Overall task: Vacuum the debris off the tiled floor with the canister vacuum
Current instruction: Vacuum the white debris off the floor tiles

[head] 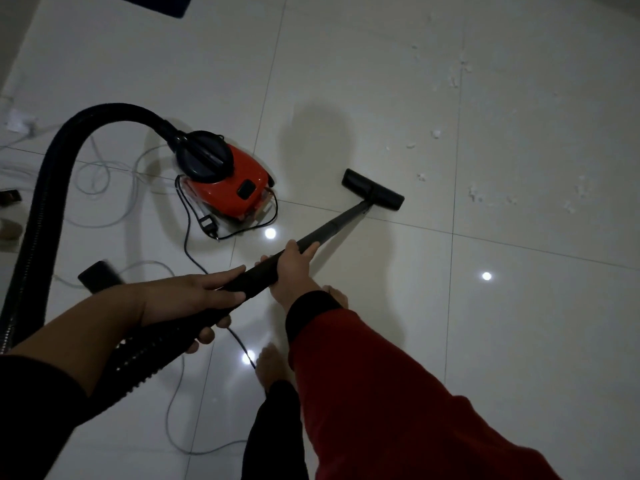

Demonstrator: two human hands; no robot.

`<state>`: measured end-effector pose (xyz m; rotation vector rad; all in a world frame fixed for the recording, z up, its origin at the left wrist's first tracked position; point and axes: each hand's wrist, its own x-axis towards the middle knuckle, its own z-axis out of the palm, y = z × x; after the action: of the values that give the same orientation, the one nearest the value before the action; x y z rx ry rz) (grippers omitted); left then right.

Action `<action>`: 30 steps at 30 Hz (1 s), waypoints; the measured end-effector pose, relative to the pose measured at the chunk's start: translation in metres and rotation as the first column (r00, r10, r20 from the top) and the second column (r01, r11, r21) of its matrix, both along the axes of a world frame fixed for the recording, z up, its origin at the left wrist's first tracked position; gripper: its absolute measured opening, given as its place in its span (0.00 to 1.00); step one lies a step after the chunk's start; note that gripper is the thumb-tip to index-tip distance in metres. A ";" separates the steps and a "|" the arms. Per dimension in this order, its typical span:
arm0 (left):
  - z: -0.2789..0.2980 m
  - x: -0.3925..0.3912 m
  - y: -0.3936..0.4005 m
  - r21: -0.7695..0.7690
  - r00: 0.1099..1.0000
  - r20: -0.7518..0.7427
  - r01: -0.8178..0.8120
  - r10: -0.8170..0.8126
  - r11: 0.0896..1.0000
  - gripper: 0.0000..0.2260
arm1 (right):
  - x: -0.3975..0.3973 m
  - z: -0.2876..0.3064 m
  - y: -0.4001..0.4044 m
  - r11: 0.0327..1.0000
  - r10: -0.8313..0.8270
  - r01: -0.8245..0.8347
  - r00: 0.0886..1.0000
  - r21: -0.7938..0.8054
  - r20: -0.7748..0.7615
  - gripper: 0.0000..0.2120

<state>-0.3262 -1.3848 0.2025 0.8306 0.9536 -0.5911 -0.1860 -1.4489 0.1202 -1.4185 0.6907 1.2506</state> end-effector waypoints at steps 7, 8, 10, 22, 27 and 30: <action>-0.041 0.042 -0.015 0.007 0.993 0.074 -0.091 0.090 0.996 0.26 | 0.051 -0.043 -0.008 0.984 -0.034 0.036 0.999 0.173 -0.015 0.33; -0.044 0.050 -0.017 0.023 0.992 0.084 -0.098 0.096 0.995 0.26 | 0.055 -0.047 -0.010 0.978 -0.036 0.039 0.999 0.204 -0.019 0.33; -0.050 0.068 -0.023 0.069 0.991 0.101 -0.095 0.088 0.993 0.26 | 0.063 -0.053 -0.011 0.976 -0.048 0.048 0.999 0.210 -0.005 0.32; -0.044 0.184 -0.017 -0.083 0.929 0.192 -0.305 0.315 0.949 0.26 | 0.207 -0.057 0.039 0.997 0.021 -0.023 0.999 0.067 0.025 0.28; -0.041 0.238 -0.001 -0.108 0.892 0.201 -0.390 0.404 0.915 0.23 | 0.258 -0.049 0.064 0.997 0.073 -0.074 0.997 0.036 0.022 0.27; -0.040 0.269 0.012 -0.100 0.883 0.230 -0.397 0.409 0.912 0.22 | 0.289 -0.045 0.079 0.994 0.092 -0.092 0.996 0.055 0.011 0.27</action>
<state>-0.0573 -1.3732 0.1628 0.6167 0.8454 -0.1431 0.1032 -1.3698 0.0749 -1.4229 0.5863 1.3248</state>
